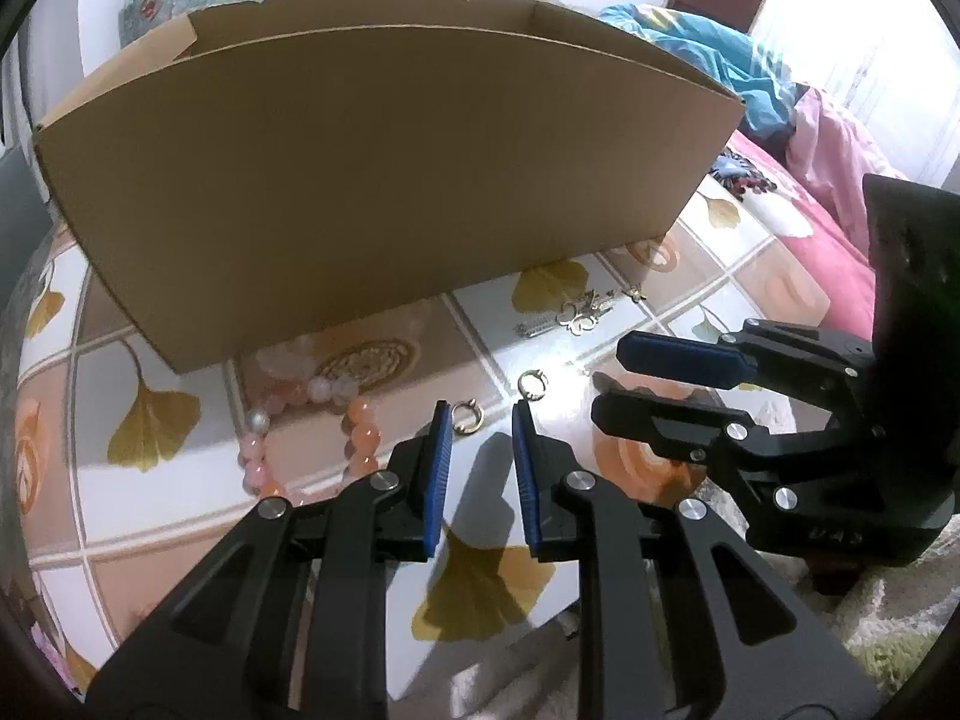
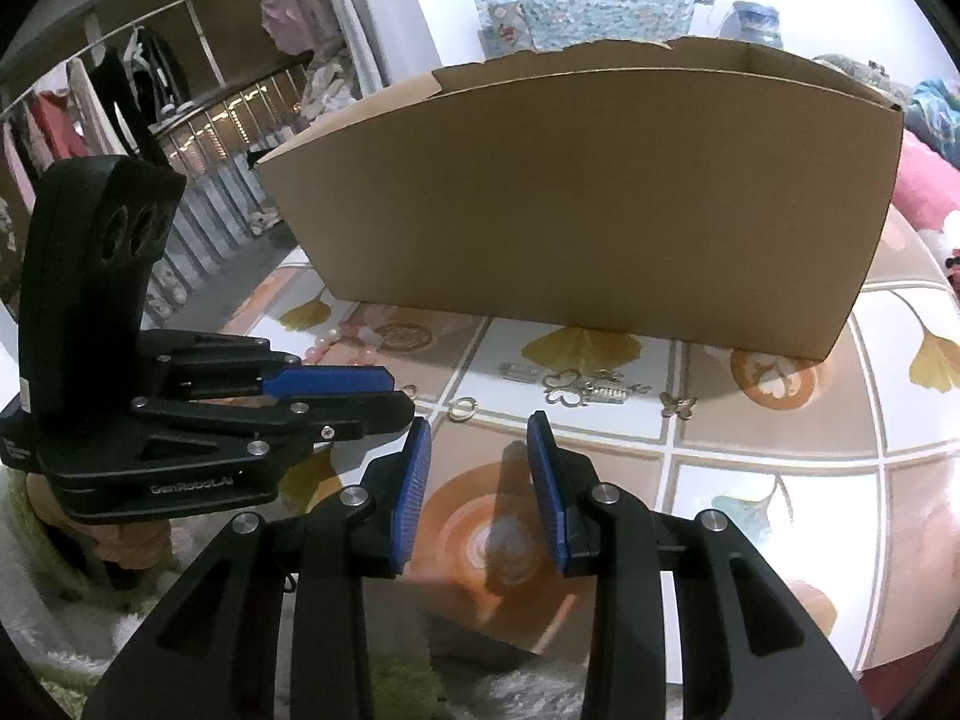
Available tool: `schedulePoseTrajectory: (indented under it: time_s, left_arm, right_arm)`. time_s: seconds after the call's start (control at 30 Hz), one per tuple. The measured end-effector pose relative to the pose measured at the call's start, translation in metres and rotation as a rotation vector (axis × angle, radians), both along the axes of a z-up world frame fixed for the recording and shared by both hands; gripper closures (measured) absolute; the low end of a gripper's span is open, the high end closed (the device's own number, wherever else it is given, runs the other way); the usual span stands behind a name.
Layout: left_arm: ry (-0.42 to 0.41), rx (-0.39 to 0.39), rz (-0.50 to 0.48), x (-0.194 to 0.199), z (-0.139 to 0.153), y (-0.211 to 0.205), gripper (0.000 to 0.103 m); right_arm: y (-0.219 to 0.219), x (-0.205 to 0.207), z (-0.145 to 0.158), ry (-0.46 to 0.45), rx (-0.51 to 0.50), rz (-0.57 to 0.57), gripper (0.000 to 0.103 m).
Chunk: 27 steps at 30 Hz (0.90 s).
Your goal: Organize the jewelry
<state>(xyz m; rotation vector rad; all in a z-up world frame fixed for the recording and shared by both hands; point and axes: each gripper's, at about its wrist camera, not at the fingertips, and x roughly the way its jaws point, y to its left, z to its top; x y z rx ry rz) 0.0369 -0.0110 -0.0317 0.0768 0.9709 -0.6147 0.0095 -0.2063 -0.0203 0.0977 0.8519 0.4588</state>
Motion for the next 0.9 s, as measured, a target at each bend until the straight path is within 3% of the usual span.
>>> schedulePoseTrajectory:
  time_s: [0.33,0.43,0.63,0.9]
  left_arm:
    - [-0.05,0.036,-0.05,0.0,0.0,-0.013,0.085]
    - [-0.084,0.085,-0.056,-0.002,0.0,-0.018,0.093]
    - [-0.106,0.099,-0.066,-0.003,0.0,-0.018,0.093]
    - [-0.103,0.094,-0.043,-0.003,0.0,-0.008,0.093]
  right_arm:
    - [-0.002,-0.004,0.001,-0.014,-0.017,-0.018,0.07]
    - [-0.002,-0.005,0.002,-0.023,-0.02,-0.019,0.07]
    - [-0.001,-0.005,0.002,-0.031,-0.029,-0.02,0.07]
    - [0.021,-0.001,0.003,-0.087,-0.141,0.069,0.07]
